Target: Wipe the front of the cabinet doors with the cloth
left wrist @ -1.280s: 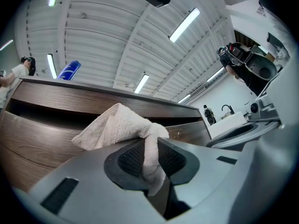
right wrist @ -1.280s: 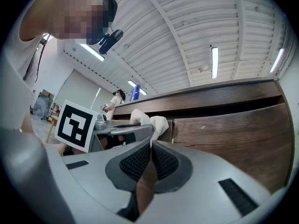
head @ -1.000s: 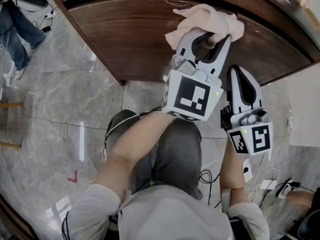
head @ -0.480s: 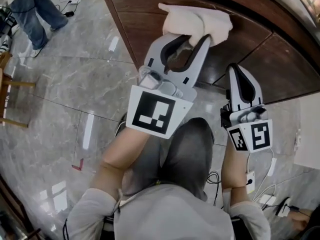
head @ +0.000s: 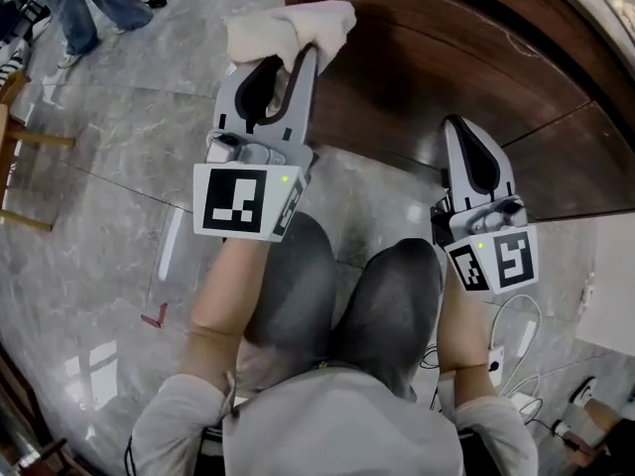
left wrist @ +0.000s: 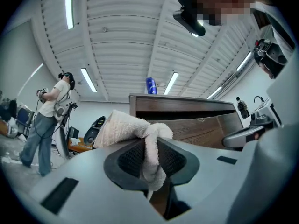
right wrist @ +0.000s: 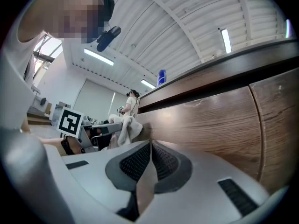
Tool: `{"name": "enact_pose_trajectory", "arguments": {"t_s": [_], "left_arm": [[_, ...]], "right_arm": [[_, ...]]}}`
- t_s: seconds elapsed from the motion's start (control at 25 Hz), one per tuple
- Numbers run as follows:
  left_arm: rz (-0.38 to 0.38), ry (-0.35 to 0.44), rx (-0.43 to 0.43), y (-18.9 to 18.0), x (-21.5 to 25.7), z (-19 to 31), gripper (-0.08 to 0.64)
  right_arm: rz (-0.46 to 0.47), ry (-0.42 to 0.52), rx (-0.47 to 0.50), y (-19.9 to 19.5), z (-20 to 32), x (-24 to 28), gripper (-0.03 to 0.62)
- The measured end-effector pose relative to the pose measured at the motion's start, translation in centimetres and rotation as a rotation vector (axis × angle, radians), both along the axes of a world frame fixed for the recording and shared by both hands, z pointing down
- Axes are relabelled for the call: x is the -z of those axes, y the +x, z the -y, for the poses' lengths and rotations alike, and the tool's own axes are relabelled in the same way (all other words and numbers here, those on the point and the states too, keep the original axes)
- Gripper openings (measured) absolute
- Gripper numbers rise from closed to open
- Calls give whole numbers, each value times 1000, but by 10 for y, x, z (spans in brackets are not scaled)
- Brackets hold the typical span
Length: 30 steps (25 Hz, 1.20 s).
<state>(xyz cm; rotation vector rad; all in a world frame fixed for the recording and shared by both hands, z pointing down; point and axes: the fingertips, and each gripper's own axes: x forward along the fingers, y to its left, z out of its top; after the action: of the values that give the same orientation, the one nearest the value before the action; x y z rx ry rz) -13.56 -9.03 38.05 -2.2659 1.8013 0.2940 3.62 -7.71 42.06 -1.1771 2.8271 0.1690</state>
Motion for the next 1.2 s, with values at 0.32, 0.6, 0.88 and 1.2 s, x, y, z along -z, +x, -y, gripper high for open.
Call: {"name": "enact_pose_trajectory", "arguments": {"t_s": [0.32,0.6,0.88,1.2], "left_arm": [[-14,-19,78,-37,-29,20,86],[33,-23,82,-17,-49,36,86],[86,-80,20,22,-73,41,86],[74,-101,-28,45,-83,40,86]], "right_arm": [[-32,-20,-8,-20,2,-15,37],[-32,-21,-23,-11,0,-14,37],[-19,-40,-41,16,-1,-24,37],[5,-33,-48,25,-6,-21,37]]}}
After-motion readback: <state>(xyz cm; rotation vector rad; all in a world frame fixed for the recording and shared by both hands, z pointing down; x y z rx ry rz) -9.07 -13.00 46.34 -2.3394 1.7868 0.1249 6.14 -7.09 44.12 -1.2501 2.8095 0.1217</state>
